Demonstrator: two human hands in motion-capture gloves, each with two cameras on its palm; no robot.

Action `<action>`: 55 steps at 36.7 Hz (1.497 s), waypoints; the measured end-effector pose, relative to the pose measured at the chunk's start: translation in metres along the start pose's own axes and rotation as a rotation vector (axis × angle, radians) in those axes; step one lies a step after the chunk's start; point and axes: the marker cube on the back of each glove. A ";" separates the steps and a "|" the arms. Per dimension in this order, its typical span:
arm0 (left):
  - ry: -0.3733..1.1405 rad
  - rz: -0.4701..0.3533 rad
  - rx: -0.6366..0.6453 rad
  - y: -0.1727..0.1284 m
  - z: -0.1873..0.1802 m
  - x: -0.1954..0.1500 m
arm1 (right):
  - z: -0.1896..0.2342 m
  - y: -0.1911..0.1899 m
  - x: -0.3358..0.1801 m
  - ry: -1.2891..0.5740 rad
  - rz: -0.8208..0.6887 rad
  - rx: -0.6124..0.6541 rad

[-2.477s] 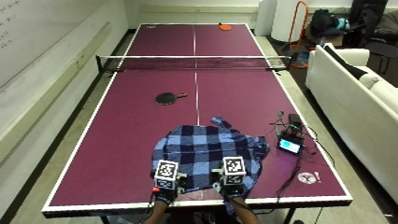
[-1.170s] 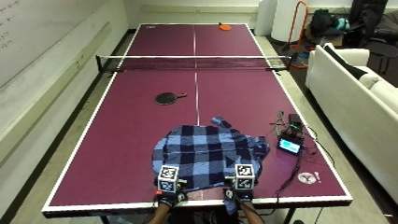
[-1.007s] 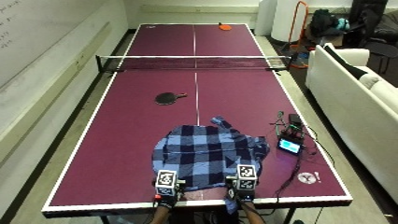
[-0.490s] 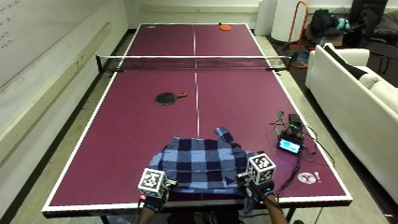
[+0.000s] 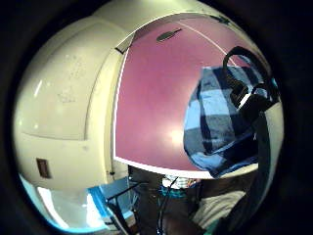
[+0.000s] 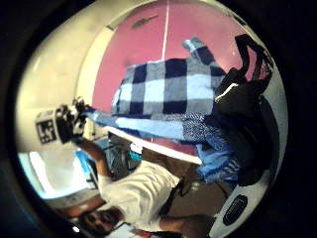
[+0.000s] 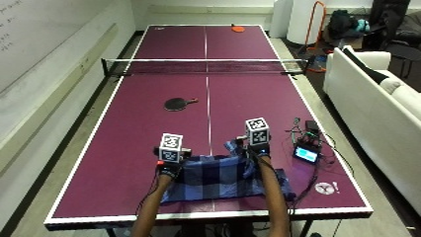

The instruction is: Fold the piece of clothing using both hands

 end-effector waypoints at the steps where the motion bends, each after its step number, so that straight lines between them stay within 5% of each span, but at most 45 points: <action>1: -0.019 -0.011 -0.015 -0.012 0.006 0.000 | -0.008 -0.006 -0.004 0.025 0.030 -0.009; 4: -0.076 -0.023 -0.063 -0.037 0.016 0.001 | -0.029 -0.011 -0.016 0.079 0.121 -0.054; 9: -0.105 -0.053 -0.207 -0.032 0.004 0.002 | -0.001 -0.047 -0.024 0.024 0.141 -0.229; 15: -0.061 -0.090 -0.254 -0.044 0.022 0.004 | 0.017 -0.064 -0.021 -0.061 0.094 -0.203; 22: -0.068 -0.130 -0.020 -0.050 0.031 0.007 | 0.020 -0.012 0.017 -0.316 0.354 0.022; 26: -0.041 -0.102 -0.055 -0.020 0.041 0.015 | 0.045 0.046 0.032 -0.409 0.476 0.004; 30: -0.031 -0.038 0.153 -0.008 0.051 0.025 | 0.085 0.101 0.042 -0.307 0.622 -0.053; 39: -0.153 0.031 -0.255 0.054 0.101 0.023 | 0.139 0.135 0.047 -0.141 0.812 -0.140; 46: 0.126 0.042 -0.185 0.047 0.122 0.026 | 0.133 0.116 0.047 0.038 0.810 0.169; 51: 0.131 0.044 -0.233 0.037 0.120 0.043 | 0.103 0.109 0.059 -0.363 0.781 0.127; 55: 0.123 0.072 -0.188 0.022 0.115 0.055 | 0.063 0.089 0.060 -0.751 0.697 0.246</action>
